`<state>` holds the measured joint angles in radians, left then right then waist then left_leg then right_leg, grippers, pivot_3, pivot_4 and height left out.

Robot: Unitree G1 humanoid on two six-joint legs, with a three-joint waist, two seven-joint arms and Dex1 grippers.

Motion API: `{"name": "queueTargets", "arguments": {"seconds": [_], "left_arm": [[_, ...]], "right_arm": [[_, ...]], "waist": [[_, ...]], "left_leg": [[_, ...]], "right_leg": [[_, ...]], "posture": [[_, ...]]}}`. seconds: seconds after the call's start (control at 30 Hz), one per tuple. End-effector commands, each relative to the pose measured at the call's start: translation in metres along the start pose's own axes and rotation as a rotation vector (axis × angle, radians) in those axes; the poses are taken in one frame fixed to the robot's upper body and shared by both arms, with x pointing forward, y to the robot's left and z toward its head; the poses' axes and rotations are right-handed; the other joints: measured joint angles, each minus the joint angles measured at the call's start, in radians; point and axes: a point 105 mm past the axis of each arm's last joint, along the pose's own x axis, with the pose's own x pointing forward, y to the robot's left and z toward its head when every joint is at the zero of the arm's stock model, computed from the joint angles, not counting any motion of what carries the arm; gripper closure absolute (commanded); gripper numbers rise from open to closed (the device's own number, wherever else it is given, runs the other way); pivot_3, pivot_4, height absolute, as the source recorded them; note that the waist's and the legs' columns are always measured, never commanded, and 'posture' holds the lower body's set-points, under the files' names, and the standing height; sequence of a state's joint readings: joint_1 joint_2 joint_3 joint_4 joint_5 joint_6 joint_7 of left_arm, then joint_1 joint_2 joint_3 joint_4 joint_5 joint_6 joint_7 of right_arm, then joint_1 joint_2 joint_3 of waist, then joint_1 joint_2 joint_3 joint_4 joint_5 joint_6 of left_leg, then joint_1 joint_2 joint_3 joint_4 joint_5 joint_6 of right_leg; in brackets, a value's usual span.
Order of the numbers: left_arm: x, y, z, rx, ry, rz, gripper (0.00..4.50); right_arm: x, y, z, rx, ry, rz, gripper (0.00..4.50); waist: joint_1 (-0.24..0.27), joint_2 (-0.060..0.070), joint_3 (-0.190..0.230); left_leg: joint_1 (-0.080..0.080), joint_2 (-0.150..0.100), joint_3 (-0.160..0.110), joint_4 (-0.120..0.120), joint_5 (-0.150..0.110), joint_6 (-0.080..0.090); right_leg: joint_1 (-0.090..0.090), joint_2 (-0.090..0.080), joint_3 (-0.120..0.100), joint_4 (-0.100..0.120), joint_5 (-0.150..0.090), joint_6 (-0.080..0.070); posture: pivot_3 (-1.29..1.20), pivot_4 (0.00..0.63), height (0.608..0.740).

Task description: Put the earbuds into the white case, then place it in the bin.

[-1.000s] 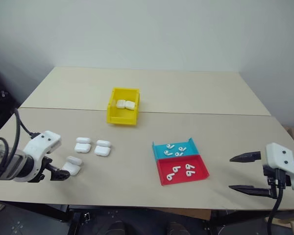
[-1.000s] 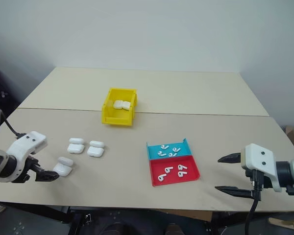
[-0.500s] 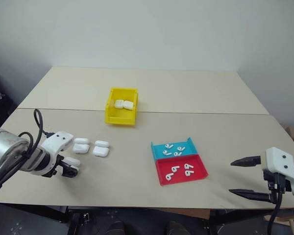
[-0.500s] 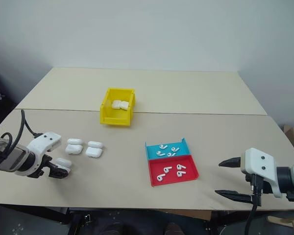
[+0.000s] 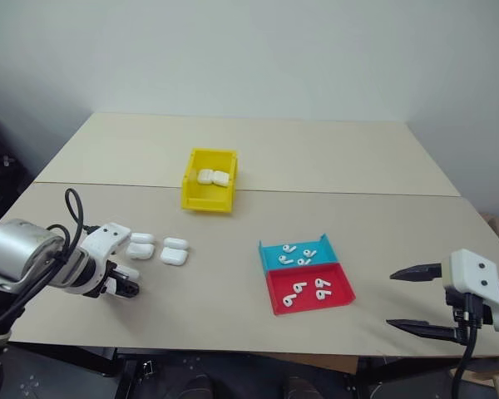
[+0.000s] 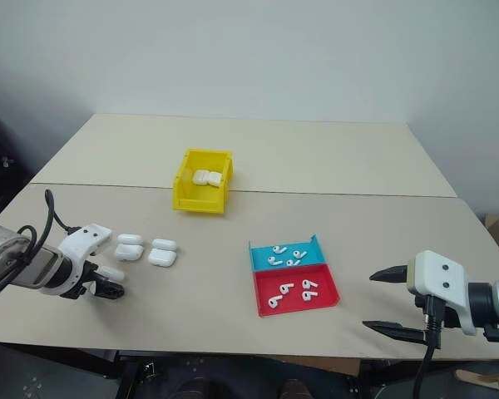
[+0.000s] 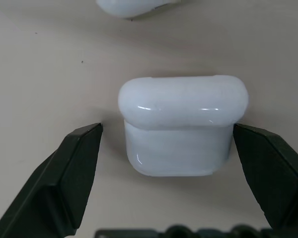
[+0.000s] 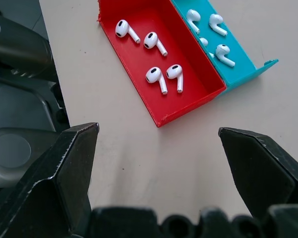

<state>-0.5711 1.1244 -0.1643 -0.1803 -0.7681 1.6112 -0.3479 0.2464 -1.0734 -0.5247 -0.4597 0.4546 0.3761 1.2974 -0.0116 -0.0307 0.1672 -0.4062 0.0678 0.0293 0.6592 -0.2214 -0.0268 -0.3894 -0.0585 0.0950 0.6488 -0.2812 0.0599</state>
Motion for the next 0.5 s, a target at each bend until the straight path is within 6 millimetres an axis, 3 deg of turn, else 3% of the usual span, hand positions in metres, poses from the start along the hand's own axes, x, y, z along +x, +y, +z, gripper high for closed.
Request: {"name": "queueTargets", "arguments": {"seconds": [0.03, 0.2, 0.3, 0.43, 0.5], "left_arm": [[0.0, 0.002, -0.001, 0.005, 0.009, 0.016, 0.0], [0.001, -0.002, -0.007, 0.024, 0.032, 0.001, 0.0], [0.004, -0.001, -0.01, 0.007, 0.048, -0.007, 0.57], [0.006, 0.0, -0.015, -0.015, 0.062, -0.019, 1.68], [0.006, 0.004, -0.018, -0.015, 0.071, 0.006, 1.68]], "right_arm": [[-0.003, -0.002, 0.003, -0.019, 0.001, -0.018, 0.03], [-0.003, -0.002, 0.002, -0.017, 0.002, -0.02, 0.03], [-0.003, -0.002, 0.003, -0.017, 0.0, -0.02, 0.0], [-0.003, -0.003, 0.002, -0.016, 0.0, -0.023, 0.0], [-0.003, -0.003, 0.003, -0.016, -0.002, -0.024, 0.0]], "waist": [[0.0, 0.0, 0.0], [-0.001, 0.0, 0.0], [-0.001, 0.0, 0.0], [-0.005, 0.001, -0.001], [-0.006, 0.002, -0.001]], "left_leg": [[0.0, 0.0, 0.0, 0.0, 0.0, 0.0], [0.0, 0.0, 0.0, 0.0, 0.0, 0.0], [0.0, 0.0, 0.0, 0.0, 0.0, 0.0], [0.002, 0.0, 0.0, 0.0, 0.0, 0.0], [0.002, 0.0, 0.0, 0.0, 0.0, 0.0]], "right_leg": [[0.0, 0.0, 0.0, 0.0, 0.0, 0.0], [0.0, 0.0, 0.0, 0.0, 0.0, 0.0], [0.0, 0.0, 0.0, 0.0, 0.0, 0.0], [0.001, 0.0, 0.0, 0.0, 0.0, 0.0], [0.001, 0.0, 0.0, 0.001, 0.0, 0.0]], "posture": [[0.0, 0.15, 0.74], [0.0, 0.15, 0.74], [0.0, 0.15, 0.74], [0.0, 0.15, 0.74], [0.0, 0.15, 0.74]]}}
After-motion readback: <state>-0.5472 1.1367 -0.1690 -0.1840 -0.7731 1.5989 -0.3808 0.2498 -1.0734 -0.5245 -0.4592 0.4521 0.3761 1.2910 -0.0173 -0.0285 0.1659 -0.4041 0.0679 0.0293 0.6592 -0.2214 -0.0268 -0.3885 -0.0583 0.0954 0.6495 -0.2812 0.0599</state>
